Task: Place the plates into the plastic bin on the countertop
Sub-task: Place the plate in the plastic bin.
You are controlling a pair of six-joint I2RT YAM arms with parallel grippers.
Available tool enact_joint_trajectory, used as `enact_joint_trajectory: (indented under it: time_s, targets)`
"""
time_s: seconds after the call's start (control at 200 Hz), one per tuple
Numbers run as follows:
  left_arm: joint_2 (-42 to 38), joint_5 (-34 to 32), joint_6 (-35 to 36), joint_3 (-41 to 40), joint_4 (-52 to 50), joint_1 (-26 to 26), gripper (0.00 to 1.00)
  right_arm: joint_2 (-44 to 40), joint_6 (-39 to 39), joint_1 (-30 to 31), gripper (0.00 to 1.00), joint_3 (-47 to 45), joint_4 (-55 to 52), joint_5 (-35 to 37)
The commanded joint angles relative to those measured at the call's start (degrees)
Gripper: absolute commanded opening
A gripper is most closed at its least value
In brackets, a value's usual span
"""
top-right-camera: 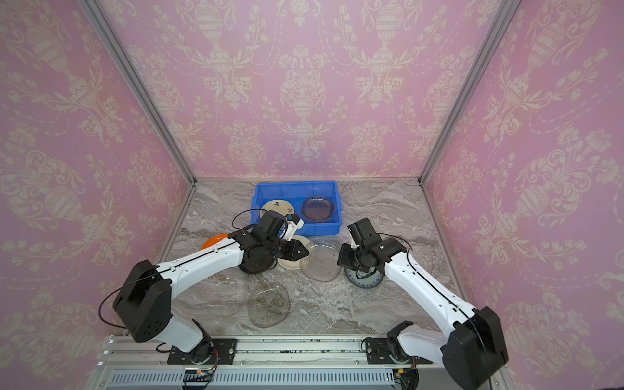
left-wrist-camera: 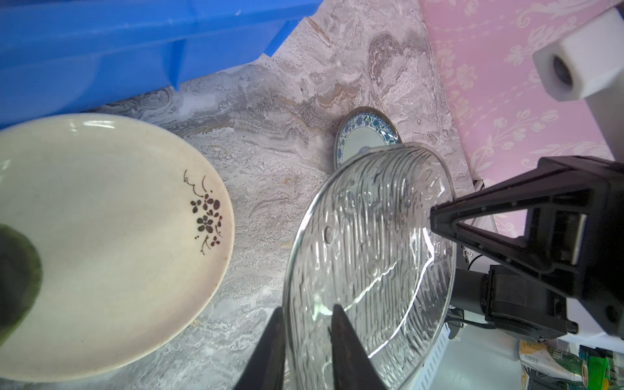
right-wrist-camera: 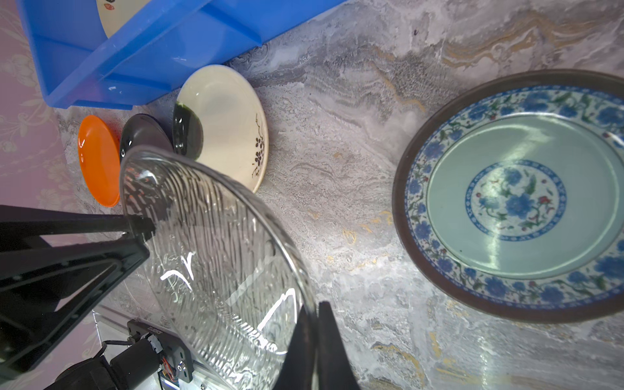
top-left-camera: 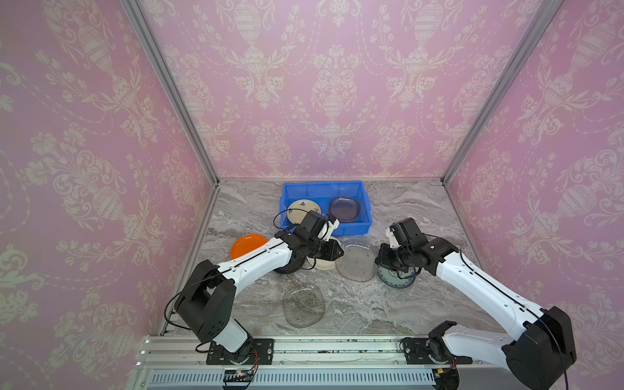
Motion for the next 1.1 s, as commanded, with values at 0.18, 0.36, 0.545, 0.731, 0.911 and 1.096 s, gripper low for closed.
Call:
enact_joint_trajectory:
  time_s: [0.18, 0.36, 0.545, 0.731, 0.911, 1.096]
  targets:
    - [1.6, -0.7, 0.6, 1.2, -0.8, 1.0, 0.10, 1.6, -1.0, -0.2, 0.00, 2.4, 3.8, -1.2]
    - [3.9, -2.0, 1.6, 5.1, -2.2, 1.3, 0.00, 3.5, -1.2, -1.2, 0.00, 4.6, 4.9, -1.6]
    - [6.0, -3.8, 1.8, 12.2, -3.4, 1.8, 0.00, 5.7, -1.4, -2.8, 0.23, 8.3, 5.3, -2.0]
    - [8.2, -5.3, 0.7, 19.5, -3.7, 5.3, 0.00, 5.8, -2.8, -5.8, 0.66, 12.0, 3.5, -1.3]
    - [13.2, -6.0, 1.8, 29.1, -5.3, 8.6, 0.00, 4.0, -2.6, -10.8, 0.74, 13.9, 4.2, -2.0]
    - [23.3, -6.0, 3.6, 43.3, -12.0, 12.0, 0.00, 4.7, -2.2, -13.3, 0.75, 16.0, 5.0, -3.0]
